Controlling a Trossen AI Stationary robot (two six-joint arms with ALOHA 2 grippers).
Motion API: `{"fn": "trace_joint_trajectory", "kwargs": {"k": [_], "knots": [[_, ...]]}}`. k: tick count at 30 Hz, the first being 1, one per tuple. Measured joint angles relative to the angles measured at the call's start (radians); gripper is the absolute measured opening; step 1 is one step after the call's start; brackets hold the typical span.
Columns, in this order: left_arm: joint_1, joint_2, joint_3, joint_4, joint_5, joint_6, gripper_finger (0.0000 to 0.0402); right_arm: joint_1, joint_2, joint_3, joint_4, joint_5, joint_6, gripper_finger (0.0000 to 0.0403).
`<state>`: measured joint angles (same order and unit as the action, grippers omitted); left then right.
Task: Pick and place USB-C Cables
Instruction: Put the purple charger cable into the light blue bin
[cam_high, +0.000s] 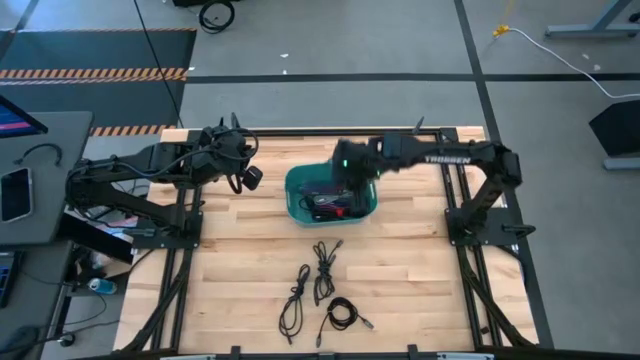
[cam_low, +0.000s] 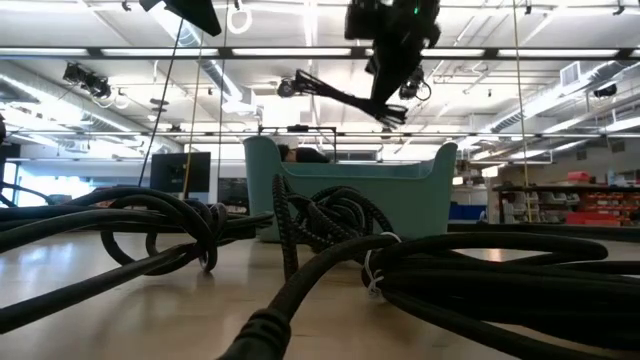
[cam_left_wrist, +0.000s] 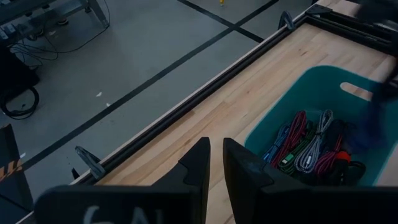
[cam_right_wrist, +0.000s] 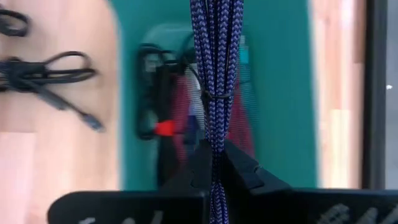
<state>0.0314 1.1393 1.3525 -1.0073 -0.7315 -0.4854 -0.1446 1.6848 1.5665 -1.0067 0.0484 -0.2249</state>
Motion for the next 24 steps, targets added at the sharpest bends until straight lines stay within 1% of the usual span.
{"fn": "trace_joint_trajectory", "kwargs": {"k": [3,6,11,16,24], "knots": [[0.0,0.0,0.0,0.0,0.0,0.0,0.005,-0.095,0.0,0.0,0.023,-0.058,-0.077,0.0017],[0.0,0.0,0.0,0.0,0.0,0.0,0.005,-0.181,0.0,0.0,0.044,-0.143,-0.134,0.0017],[0.0,0.0,0.0,0.001,0.0,-0.001,0.005,-0.271,0.04,0.001,0.053,-0.247,-0.197,0.0017],[0.0,0.001,0.0,0.009,0.0,-0.001,0.005,-0.281,0.125,0.001,0.039,-0.333,-0.242,0.0017],[0.0,0.001,0.001,0.014,0.0,-0.012,0.005,-0.226,0.259,0.0,0.031,-0.386,-0.302,0.0017]]}}
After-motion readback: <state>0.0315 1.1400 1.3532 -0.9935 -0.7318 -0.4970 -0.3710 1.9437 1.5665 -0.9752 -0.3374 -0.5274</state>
